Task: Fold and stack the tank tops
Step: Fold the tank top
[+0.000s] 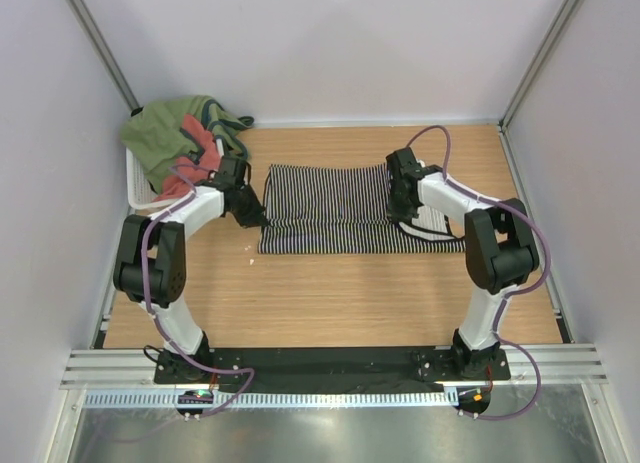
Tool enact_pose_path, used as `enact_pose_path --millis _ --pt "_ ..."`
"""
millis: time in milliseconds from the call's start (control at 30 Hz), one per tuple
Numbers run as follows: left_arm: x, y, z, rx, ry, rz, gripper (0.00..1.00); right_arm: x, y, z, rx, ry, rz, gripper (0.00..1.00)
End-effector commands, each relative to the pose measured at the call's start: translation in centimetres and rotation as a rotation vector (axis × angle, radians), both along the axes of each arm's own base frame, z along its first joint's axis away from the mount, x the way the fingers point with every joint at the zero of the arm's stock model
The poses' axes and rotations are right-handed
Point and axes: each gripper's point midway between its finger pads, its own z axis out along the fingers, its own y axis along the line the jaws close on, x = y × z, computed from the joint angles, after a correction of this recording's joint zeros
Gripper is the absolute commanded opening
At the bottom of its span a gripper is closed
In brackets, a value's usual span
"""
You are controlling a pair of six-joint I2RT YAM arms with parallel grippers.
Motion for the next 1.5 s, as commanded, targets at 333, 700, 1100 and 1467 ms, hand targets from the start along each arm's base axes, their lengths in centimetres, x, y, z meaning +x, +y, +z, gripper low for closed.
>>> enact_pose_path --millis 333,700,1100,1467 --pt "1.9 0.2 1.8 -0.019 -0.046 -0.001 0.00 2.6 -0.3 1.8 -0.004 -0.045 -0.014 0.03" --pt "2.6 0.4 2.7 -0.029 -0.067 0.016 0.00 3.4 -0.3 2.3 -0.004 -0.050 -0.018 0.03" --pt "3.8 0.0 0.7 -0.032 -0.030 0.009 0.00 3.9 -0.6 1.0 -0.007 -0.031 -0.037 0.06" --pt "4.2 0.7 0.0 0.003 -0.014 0.021 0.09 5.0 -0.8 0.0 -0.007 -0.027 -0.053 0.16"
